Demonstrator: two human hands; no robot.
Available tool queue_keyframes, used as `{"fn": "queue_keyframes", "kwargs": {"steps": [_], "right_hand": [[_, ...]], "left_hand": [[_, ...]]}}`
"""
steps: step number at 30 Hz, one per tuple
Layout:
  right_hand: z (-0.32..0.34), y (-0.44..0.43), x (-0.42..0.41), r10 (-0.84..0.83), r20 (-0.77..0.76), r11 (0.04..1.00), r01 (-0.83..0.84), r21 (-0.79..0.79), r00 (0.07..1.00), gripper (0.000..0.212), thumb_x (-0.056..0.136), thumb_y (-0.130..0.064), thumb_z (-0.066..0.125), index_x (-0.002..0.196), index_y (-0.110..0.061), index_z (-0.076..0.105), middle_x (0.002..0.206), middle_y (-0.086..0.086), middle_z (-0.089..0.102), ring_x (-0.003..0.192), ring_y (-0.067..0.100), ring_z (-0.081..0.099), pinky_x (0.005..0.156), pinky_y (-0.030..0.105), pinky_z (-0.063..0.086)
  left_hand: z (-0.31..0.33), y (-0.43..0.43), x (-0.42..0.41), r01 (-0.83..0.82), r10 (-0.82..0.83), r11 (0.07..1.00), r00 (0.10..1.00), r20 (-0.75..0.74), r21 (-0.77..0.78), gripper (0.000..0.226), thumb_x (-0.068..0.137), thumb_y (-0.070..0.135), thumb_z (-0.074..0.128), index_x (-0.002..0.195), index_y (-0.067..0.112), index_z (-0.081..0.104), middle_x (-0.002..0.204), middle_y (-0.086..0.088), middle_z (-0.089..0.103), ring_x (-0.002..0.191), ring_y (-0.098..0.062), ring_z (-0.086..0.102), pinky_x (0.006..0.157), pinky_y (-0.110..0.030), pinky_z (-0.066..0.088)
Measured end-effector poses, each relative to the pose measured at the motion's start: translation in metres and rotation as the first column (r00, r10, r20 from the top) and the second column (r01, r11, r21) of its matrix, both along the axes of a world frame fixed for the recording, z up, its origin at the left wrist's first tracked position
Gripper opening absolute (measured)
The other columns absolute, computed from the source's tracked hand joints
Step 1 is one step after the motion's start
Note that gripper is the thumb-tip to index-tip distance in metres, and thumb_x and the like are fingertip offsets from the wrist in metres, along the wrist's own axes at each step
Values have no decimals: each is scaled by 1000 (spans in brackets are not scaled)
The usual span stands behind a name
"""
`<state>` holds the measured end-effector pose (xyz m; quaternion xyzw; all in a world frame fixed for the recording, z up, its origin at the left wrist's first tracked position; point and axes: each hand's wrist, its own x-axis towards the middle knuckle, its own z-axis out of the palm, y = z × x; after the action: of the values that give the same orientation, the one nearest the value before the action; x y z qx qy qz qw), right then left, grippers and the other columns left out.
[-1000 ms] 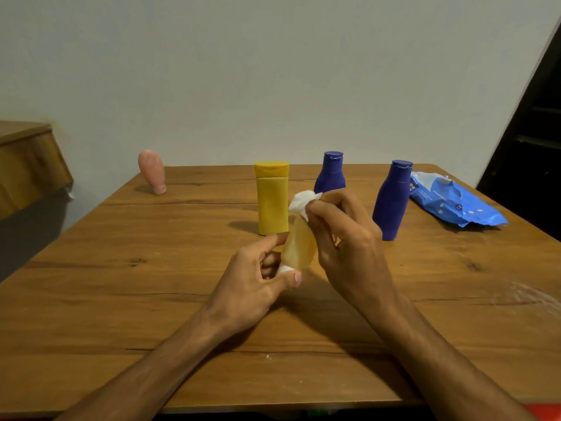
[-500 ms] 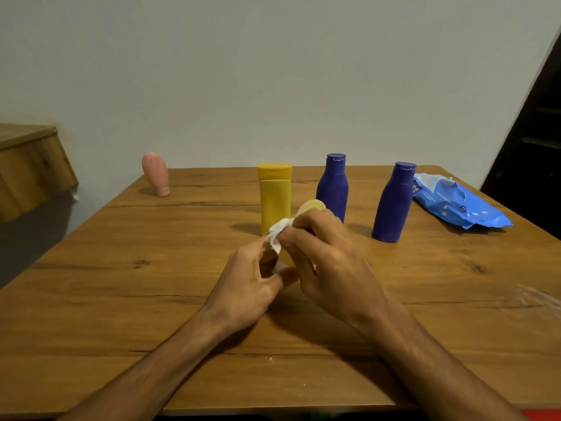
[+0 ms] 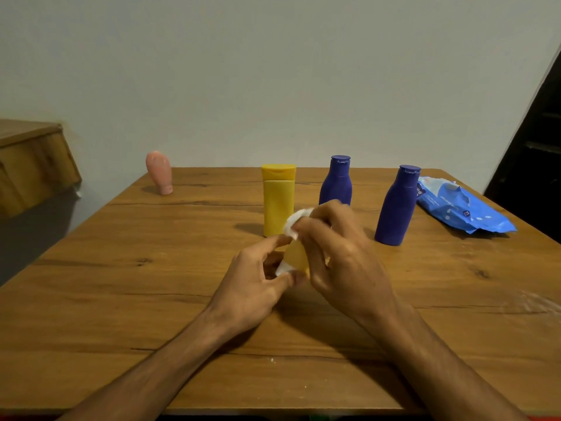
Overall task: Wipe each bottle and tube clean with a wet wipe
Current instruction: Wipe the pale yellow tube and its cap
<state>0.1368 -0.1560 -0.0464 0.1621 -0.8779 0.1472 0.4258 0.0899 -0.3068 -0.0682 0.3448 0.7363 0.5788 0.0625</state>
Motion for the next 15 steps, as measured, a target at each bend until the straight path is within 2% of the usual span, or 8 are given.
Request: {"fn": "queue_keyframes", "kwargs": {"steps": [3, 7, 10, 12, 15], "right_hand": [[0, -5, 3, 54, 100, 987, -69, 146, 993, 25, 82, -27, 48, 90, -11, 65, 92, 5, 54, 80, 14, 47, 62, 26, 44], [-2, -3, 4, 80, 121, 974, -103, 200, 989, 18, 79, -21, 52, 87, -13, 66, 89, 2, 56, 79, 12, 44, 63, 26, 41], [-3, -1, 3, 99, 17, 985, -101, 142, 995, 17, 80, -21, 55, 85, -9, 66, 87, 6, 57, 79, 14, 46, 63, 25, 39], [-3, 2, 2, 89, -67, 994, -84, 75, 994, 18, 82, -21, 55, 82, -7, 66, 87, 8, 58, 79, 14, 48, 63, 25, 41], [-2, 8, 0, 11, -153, 987, -35, -156, 988, 16, 85, -15, 57, 84, -3, 67, 89, 9, 59, 80, 13, 53, 65, 20, 46]], "left_hand": [[-2, -1, -4, -9, 9, 1000, 1000, -11, 10, 46, 87, 1, 67, 127, 22, 60, 113, 7, 71, 111, -9, 65, 92, -34, 55], [0, -2, -4, 5, -5, 1000, 1000, -7, 30, 48, 87, -8, 63, 129, 16, 59, 113, 2, 70, 109, -13, 65, 90, -32, 56], [4, -2, -1, 48, -56, 993, 996, 68, 111, 51, 84, -11, 63, 128, 14, 59, 115, 0, 71, 111, -14, 66, 86, -25, 55], [6, -3, -1, 72, -99, 981, 984, 146, 181, 51, 80, -2, 69, 127, 14, 58, 112, -3, 73, 107, -17, 68, 83, -27, 57], [9, -4, 0, 105, -171, 964, 949, 266, 243, 57, 72, 11, 70, 127, 10, 57, 105, -14, 74, 92, -26, 72, 78, -33, 60]]}}
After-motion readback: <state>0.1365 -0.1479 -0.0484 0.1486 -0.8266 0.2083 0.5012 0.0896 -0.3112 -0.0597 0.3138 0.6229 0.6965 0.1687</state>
